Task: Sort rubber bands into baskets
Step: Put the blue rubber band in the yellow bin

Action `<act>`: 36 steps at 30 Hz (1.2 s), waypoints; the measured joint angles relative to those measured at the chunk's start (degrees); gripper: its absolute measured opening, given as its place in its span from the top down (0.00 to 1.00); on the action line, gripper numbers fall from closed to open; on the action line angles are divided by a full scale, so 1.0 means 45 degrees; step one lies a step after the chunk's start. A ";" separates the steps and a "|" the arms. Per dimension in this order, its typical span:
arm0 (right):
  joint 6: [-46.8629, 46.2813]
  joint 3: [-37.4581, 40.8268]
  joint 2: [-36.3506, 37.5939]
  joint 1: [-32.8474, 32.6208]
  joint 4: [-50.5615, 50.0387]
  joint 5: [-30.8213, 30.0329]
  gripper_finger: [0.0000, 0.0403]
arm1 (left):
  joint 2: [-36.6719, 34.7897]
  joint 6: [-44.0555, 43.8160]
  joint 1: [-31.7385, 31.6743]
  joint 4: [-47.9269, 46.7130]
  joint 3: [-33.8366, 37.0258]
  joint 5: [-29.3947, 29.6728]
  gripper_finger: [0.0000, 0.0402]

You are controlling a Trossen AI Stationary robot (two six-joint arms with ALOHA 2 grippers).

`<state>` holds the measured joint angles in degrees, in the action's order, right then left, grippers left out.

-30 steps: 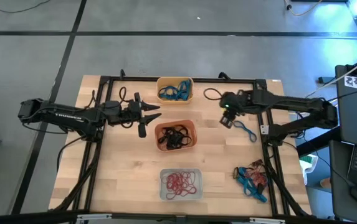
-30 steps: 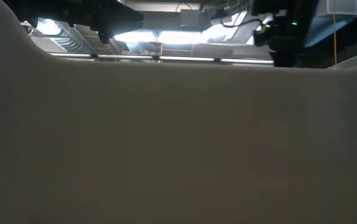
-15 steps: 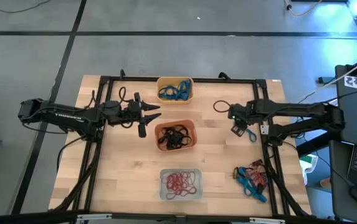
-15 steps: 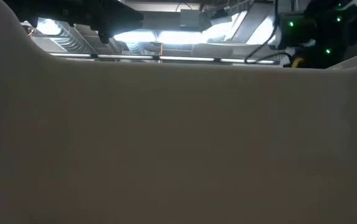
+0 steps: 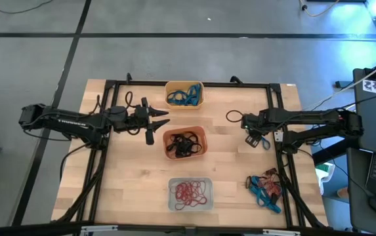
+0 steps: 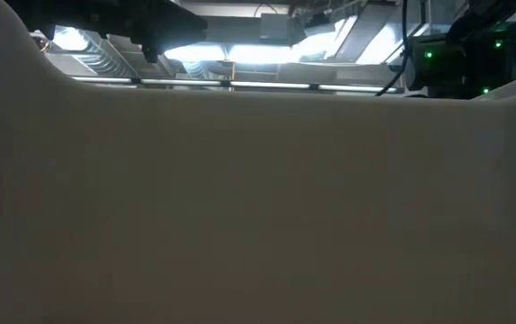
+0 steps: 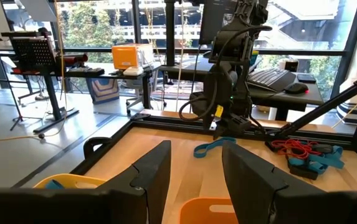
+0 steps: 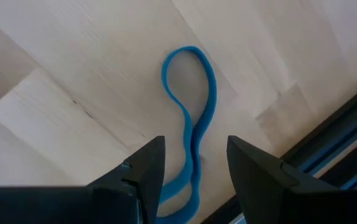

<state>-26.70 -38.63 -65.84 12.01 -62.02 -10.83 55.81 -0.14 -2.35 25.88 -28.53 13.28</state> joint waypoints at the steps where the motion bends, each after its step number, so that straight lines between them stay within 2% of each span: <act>1: -0.0072 0.0000 0.0000 0.0000 0.0006 -0.0002 0.57 | 0.0000 -0.0003 0.0000 0.0001 -0.0005 0.0002 0.65; 6: -0.0174 -0.0005 -0.0124 0.0000 0.0006 0.0000 0.57 | 0.0000 -0.0010 0.0000 0.0006 -0.0005 0.0000 0.65; 11: -0.0295 -0.0010 -0.1009 0.0352 0.0004 0.0240 0.57 | 0.0000 -0.0029 0.0000 0.0011 -0.0002 0.0001 0.65; 24: 0.1224 -0.0010 -0.3285 0.1685 0.0332 0.0603 0.57 | 0.0000 0.0010 0.0000 0.0011 -0.0005 0.0002 0.65; 28: 0.1896 -0.0010 -0.3794 0.1781 0.0632 0.1030 0.57 | 0.0000 0.0005 0.0000 0.0011 -0.0004 0.0000 0.65; 36: 0.2377 -0.0055 -0.4588 0.1758 0.0903 0.1059 0.57 | 0.0000 -0.0002 0.0000 0.0011 -0.0002 0.0002 0.65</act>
<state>-16.00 -38.88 -86.49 19.92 -57.96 -6.07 55.81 -0.15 -2.35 25.93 -28.55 13.29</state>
